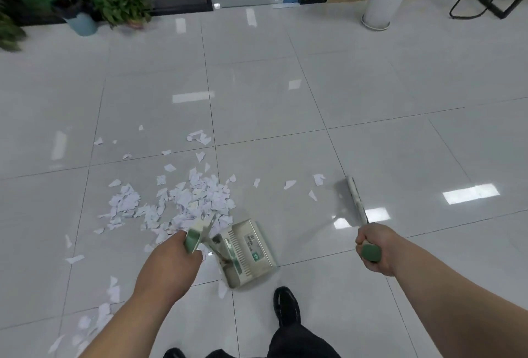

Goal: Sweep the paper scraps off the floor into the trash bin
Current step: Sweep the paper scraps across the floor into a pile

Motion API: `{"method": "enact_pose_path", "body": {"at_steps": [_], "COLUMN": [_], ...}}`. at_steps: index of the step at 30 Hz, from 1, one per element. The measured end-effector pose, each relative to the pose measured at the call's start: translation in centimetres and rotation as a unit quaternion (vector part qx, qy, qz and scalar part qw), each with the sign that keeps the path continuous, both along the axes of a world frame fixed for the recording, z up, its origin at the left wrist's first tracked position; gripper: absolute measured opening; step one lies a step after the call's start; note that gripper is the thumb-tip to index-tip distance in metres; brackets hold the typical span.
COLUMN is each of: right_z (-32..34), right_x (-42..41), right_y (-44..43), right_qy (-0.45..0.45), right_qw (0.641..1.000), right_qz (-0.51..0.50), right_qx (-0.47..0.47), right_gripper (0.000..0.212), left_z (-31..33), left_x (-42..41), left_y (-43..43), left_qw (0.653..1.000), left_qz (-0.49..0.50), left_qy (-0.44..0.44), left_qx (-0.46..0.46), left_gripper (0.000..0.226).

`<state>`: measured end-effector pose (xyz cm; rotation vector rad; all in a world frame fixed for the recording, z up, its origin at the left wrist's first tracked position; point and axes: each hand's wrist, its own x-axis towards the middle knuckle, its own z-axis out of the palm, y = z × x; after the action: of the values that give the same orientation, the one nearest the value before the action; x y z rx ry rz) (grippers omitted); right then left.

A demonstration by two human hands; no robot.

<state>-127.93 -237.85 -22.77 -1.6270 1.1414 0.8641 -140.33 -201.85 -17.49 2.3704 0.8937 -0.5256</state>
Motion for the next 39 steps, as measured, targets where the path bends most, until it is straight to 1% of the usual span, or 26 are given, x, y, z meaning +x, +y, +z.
{"method": "enact_pose_path", "body": {"at_steps": [2, 4, 6, 9, 12, 17, 21, 24, 26, 29, 34, 37, 39], "right_z": [-0.4, -0.6, -0.3, 0.5, 0.6, 0.3, 0.4, 0.5, 0.9, 1.8, 3.9, 5.2, 6.2], "right_x": [1.4, 2.3, 2.5, 1.9, 0.9, 0.4, 0.1, -0.8, -2.1, -5.1, -13.5, -18.5, -21.2], "right_y": [0.3, 1.9, 4.2, 8.1, 12.0, 18.2, 23.7, 27.5, 29.4, 31.2, 32.9, 34.3, 35.4], "right_qy": [0.012, 0.021, 0.039, 0.072, 0.089, 0.080, 0.081, 0.080, 0.073, 0.049, 0.007, 0.009, 0.028], "right_qw": [1.000, 0.998, 0.996, 0.991, 0.981, 0.965, 0.948, 0.933, 0.923, 0.911, 0.876, 0.861, 0.851], "right_qz": [0.017, 0.026, 0.035, 0.058, 0.102, 0.178, 0.243, 0.285, 0.316, 0.356, 0.450, 0.474, 0.484], "right_qx": [0.021, 0.048, 0.072, 0.101, 0.137, 0.174, 0.191, 0.206, 0.207, 0.204, 0.175, 0.185, 0.204], "right_gripper": [0.026, 0.018, 0.012, 0.008, 0.010, 0.018, 0.023, 0.017, 0.015, 0.022, 0.029, 0.032, 0.030], "left_z": [0.3, 0.8, 1.3, 2.0, 2.9, 4.4, 4.9, 4.9, 5.0, 5.1, 5.3, 5.5, 5.5], "left_x": [0.3, 0.3, 0.1, -0.7, -2.5, -7.2, -11.8, -15.8, -18.6, -22.9, -29.6, -33.9, -36.8], "left_y": [-1.6, -2.6, -2.9, -2.9, -2.9, -2.0, -0.8, -0.3, 0.1, 0.8, 1.7, 2.1, 2.4], "left_qw": [1.000, 0.999, 0.997, 0.994, 0.990, 0.978, 0.957, 0.940, 0.929, 0.916, 0.897, 0.887, 0.879], "left_qz": [0.022, 0.044, 0.070, 0.108, 0.141, 0.206, 0.287, 0.339, 0.369, 0.397, 0.438, 0.458, 0.473], "left_qy": [0.006, 0.009, 0.012, 0.011, 0.010, -0.001, -0.013, -0.016, -0.016, -0.020, -0.024, -0.020, -0.015], "left_qx": [0.005, 0.006, 0.005, 0.002, 0.010, 0.027, 0.027, 0.033, 0.038, 0.046, 0.049, 0.056, 0.063], "left_gripper": [0.012, 0.009, 0.010, 0.010, 0.008, 0.010, 0.010, 0.008, 0.006, 0.007, 0.007, 0.007, 0.008]}}
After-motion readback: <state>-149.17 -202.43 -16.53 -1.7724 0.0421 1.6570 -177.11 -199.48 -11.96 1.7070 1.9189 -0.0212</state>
